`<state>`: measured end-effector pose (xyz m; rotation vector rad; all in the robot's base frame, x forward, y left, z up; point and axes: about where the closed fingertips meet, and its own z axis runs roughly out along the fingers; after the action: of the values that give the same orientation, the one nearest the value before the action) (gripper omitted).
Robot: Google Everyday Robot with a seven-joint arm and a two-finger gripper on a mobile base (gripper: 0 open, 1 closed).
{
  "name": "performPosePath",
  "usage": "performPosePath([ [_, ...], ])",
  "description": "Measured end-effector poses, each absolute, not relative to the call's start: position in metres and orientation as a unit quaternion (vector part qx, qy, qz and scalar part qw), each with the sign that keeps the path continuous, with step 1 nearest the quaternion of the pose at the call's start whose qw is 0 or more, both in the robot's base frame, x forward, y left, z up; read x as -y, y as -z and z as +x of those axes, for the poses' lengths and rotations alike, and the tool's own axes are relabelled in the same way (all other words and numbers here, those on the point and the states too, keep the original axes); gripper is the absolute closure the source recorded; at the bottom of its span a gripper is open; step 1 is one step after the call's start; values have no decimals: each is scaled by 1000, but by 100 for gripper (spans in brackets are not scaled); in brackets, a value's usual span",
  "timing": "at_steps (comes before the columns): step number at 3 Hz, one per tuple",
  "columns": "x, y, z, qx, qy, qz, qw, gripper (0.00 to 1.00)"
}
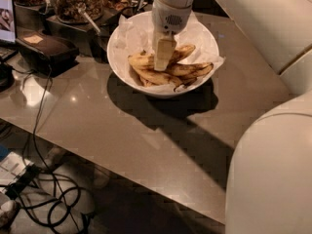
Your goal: Pick banana from white bowl
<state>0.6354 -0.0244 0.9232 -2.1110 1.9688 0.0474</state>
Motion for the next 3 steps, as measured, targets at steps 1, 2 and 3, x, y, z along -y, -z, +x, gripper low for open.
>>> performPosePath([
  [1, 29, -912, 631, -680, -23, -723, 120, 46],
  [2, 33, -905, 628, -683, -26, -721, 114, 65],
  [3, 36, -905, 626, -686, -21, -718, 117, 89],
])
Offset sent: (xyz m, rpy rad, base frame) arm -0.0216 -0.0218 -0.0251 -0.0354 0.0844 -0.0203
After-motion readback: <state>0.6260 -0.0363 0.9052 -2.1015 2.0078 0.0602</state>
